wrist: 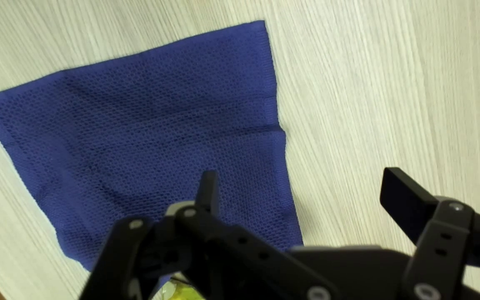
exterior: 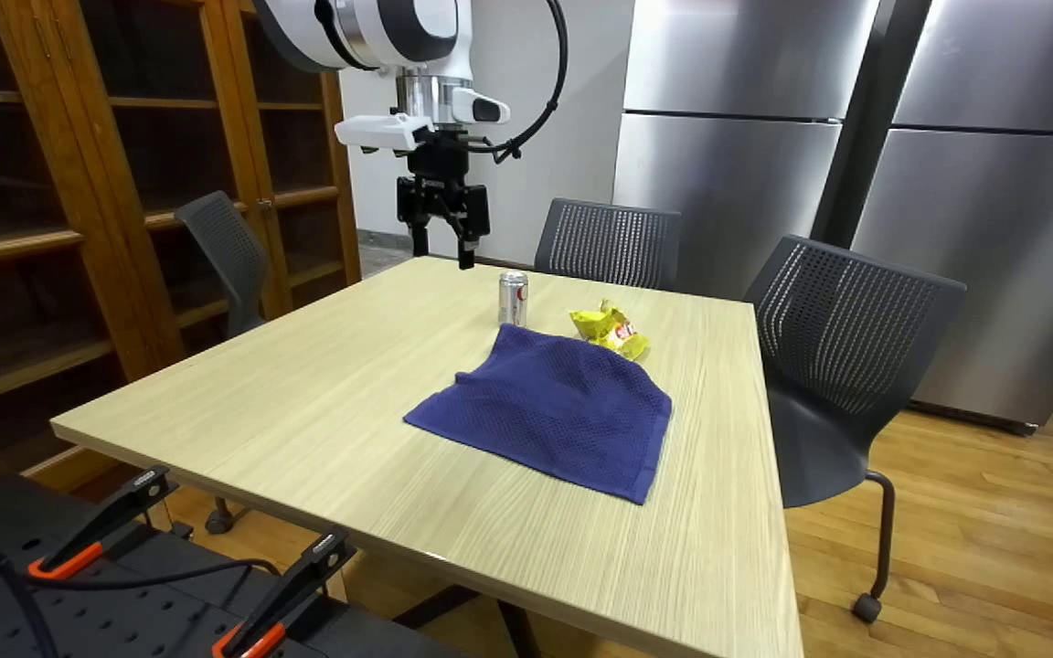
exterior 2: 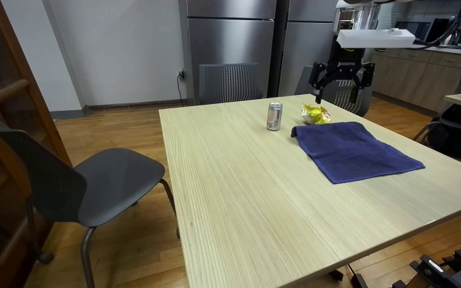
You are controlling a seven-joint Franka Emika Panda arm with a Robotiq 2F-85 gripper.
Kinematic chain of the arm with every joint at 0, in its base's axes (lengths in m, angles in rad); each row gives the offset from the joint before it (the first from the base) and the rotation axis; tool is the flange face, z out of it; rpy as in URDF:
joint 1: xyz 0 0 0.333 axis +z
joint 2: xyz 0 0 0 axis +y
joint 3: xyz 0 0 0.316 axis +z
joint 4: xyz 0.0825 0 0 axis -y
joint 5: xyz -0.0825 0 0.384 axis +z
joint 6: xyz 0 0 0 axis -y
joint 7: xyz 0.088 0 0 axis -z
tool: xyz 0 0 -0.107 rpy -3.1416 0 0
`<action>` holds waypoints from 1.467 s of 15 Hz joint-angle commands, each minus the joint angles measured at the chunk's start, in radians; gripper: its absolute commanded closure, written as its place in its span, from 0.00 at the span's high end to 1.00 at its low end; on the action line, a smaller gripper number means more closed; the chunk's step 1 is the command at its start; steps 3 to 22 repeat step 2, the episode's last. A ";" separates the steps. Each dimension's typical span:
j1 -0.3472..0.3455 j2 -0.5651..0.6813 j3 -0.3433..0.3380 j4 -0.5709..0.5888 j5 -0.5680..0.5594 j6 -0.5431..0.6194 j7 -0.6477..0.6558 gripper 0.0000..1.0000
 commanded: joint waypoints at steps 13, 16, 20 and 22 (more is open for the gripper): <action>-0.016 -0.001 0.016 0.002 -0.006 -0.003 0.003 1.00; -0.016 -0.001 0.016 0.002 -0.006 -0.003 0.003 1.00; -0.016 -0.001 0.016 0.002 -0.006 -0.003 0.003 1.00; -0.016 -0.001 0.016 0.002 -0.006 -0.003 0.003 1.00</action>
